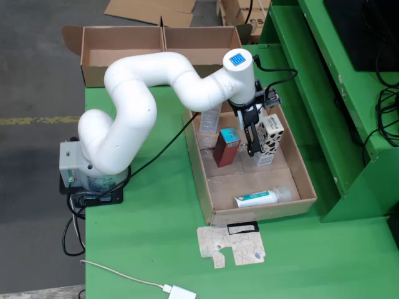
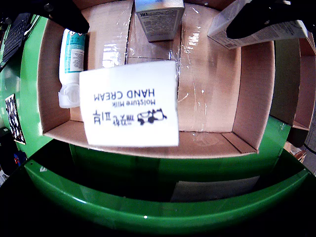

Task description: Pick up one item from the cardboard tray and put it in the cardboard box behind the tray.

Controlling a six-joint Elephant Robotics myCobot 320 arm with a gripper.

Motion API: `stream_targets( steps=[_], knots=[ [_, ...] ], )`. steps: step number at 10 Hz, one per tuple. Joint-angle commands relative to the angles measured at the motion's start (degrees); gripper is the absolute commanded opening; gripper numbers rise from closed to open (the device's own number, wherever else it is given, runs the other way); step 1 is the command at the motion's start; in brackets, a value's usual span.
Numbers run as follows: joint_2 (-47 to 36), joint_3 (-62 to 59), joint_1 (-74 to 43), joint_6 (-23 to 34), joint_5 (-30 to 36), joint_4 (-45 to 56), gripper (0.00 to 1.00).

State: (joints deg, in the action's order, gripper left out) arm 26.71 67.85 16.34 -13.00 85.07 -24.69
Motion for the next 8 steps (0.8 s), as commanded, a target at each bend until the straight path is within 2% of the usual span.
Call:
stream_targets(
  steps=[1,8],
  knots=[
    [-2.76,0.22,-0.02,-0.17,0.09,-1.2,1.0],
    [-3.98,4.35,0.29,-0.86,-0.29,-4.18,1.0]
  ],
)
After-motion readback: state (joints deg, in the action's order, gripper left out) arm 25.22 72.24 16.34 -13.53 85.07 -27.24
